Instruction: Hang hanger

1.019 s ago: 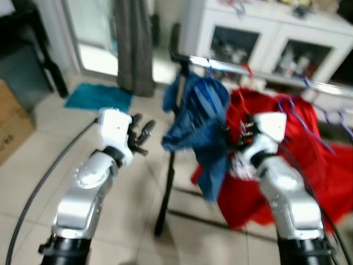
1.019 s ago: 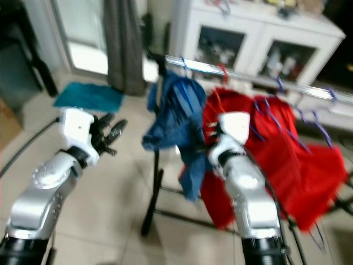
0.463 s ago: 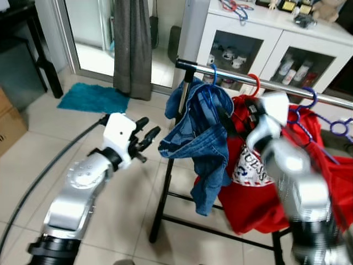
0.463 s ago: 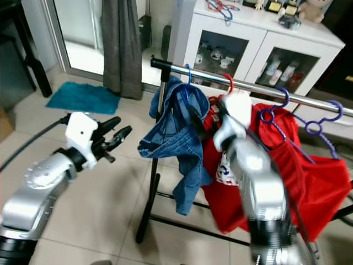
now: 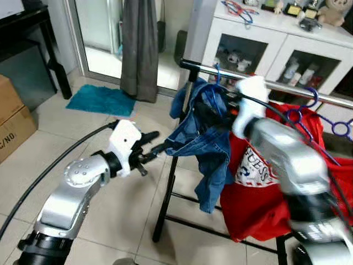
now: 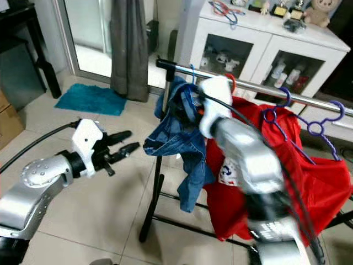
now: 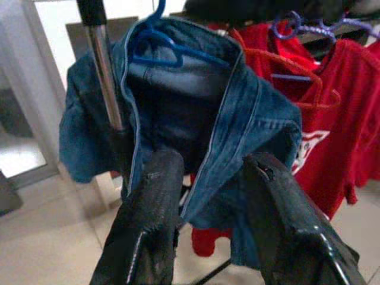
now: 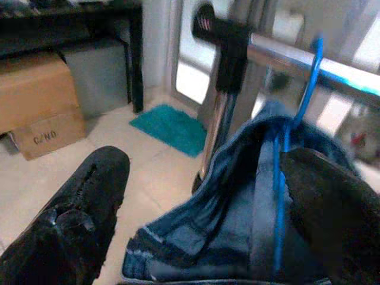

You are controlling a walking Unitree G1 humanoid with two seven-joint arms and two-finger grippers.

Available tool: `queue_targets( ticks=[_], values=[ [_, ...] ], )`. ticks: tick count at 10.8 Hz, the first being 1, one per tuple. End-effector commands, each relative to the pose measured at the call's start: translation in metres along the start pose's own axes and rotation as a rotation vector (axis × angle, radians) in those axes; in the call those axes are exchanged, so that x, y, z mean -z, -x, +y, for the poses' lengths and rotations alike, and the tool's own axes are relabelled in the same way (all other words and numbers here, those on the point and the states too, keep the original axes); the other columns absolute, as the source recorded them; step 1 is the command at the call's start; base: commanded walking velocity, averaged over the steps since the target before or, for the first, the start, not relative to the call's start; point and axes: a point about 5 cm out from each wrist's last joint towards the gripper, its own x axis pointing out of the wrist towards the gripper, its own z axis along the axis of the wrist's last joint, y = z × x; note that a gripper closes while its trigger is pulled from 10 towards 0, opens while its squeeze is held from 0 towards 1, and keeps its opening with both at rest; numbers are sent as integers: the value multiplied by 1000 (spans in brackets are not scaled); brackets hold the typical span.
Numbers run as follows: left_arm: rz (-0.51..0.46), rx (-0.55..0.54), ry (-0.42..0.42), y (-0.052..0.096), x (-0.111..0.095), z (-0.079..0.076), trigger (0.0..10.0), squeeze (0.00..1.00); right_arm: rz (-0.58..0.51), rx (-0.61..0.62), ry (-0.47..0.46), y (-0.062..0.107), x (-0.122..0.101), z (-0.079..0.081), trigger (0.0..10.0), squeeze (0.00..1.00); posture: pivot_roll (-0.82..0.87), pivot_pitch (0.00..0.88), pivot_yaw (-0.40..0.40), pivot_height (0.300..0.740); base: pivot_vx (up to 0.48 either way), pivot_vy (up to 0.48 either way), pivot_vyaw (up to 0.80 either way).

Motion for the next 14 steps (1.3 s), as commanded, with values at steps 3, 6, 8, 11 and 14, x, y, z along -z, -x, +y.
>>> queue_targets(
  ticks=[3, 6, 8, 11, 14],
  values=[
    [-5, 47, -8, -5, -6, 0, 10000, 0, 130, 127, -15, -19, -1, -13, 10000, 0, 107, 0, -98, 740, 0, 0, 0],
    [1, 52, -9, -5, -5, 1, 10000, 0, 159, 159, -39, -30, -4, -19, 7686, 0, 106, 0, -98, 740, 0, 0, 0],
    [4, 55, -10, -5, -5, 1, 10000, 0, 159, 146, -30, -40, -7, -20, 3373, 0, 107, 0, -98, 740, 0, 0, 0],
    [3, 60, -13, -6, -6, 1, 10000, 0, 155, 154, -15, -51, -9, -29, 1569, 0, 109, 0, -104, 740, 0, 0, 0],
    [3, 62, -12, -6, -5, 0, 10000, 0, 168, 119, -18, -61, -6, -27, 0, 0, 113, 0, -112, 740, 0, 0, 0]
  ],
)
